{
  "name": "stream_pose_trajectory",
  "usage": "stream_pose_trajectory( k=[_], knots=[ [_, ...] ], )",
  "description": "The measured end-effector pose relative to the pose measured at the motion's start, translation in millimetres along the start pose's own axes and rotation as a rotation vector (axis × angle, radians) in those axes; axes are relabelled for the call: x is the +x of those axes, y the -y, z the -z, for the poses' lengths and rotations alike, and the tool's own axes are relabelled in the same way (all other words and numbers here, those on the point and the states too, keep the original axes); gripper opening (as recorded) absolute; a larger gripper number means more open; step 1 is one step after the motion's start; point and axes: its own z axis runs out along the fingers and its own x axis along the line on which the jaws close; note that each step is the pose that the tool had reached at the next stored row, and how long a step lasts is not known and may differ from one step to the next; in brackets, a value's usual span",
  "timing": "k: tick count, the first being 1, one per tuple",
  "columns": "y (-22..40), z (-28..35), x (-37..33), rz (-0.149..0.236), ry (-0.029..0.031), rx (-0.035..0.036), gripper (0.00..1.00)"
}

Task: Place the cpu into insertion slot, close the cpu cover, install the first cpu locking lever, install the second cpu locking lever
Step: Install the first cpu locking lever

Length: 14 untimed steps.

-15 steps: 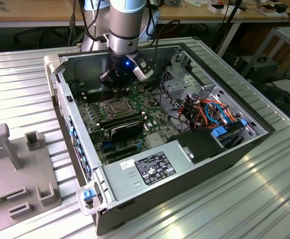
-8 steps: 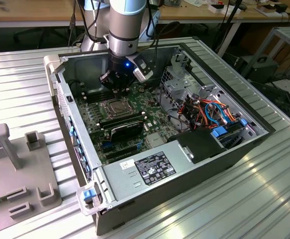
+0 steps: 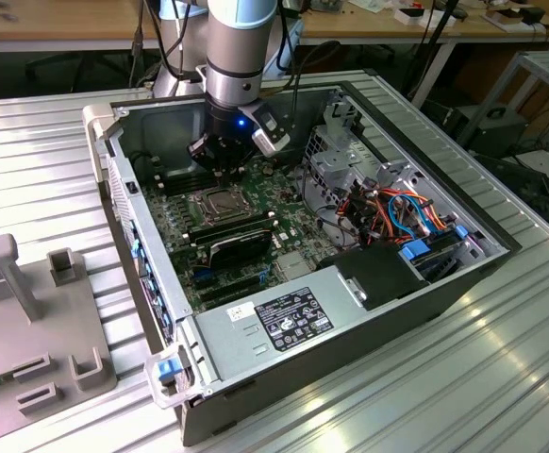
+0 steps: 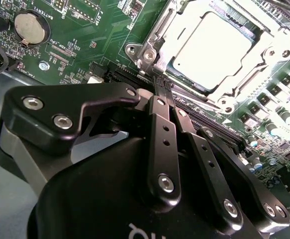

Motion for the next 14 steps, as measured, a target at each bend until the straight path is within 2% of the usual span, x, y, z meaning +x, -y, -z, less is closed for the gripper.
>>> stream_pose_trajectory(
  k=[14],
  knots=[
    [0.0, -0.1, -1.6, 0.000, -0.0001, 0.0000, 0.11]
  ],
)
